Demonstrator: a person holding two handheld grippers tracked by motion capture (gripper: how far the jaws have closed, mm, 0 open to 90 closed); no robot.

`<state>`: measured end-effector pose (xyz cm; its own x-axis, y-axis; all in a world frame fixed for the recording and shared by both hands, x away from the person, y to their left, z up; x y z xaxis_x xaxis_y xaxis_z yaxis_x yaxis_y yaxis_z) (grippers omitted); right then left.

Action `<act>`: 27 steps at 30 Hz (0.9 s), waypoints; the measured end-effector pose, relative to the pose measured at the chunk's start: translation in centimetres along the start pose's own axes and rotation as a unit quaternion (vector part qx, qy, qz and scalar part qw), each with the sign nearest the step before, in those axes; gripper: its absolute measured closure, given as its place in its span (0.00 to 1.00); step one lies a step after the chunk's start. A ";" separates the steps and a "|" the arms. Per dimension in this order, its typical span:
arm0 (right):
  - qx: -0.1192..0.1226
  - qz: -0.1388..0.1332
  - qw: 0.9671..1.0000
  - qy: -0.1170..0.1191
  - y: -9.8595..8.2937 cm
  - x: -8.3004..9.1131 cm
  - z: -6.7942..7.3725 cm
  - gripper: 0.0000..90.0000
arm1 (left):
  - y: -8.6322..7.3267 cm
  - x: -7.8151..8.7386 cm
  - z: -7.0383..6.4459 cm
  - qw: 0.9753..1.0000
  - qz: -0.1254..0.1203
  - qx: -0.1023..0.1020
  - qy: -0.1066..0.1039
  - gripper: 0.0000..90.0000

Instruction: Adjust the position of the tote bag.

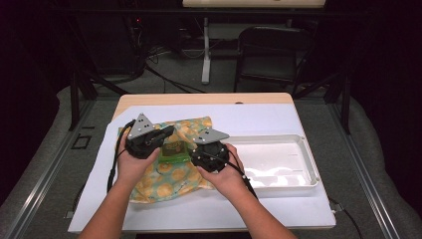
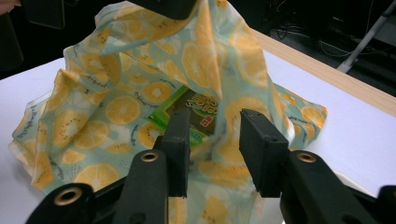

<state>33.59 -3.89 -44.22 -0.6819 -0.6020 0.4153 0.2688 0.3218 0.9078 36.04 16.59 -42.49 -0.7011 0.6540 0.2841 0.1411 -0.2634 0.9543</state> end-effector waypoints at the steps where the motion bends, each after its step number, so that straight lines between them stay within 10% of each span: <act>1: 0.000 0.000 1.000 0.000 0.0 0.0 0.0 0.71 | 0.0 0.0 0.0 1.000 -0.001 0.001 0.000 1.00; 27: -0.005 0.032 0.999 -0.016 0.3 -2.3 -0.1 0.97 | -0.2 -0.2 -0.3 1.000 0.001 -0.002 -0.004 1.00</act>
<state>35.28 -2.47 -44.85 -0.6838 -0.5574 0.4709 0.3192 0.3518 0.8800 35.92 16.27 -42.76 -0.6955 0.6591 0.2862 0.1393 -0.2670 0.9536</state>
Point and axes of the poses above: each handheld gripper's, and its own axes: x roughly backward along the jaws, y roughly out of its top, z roughly to its left, the point moved 1 cm from there along -x, roughly forward along the jaws, and after that the axes turned 8 degrees about -z, right-handed, at the moved point
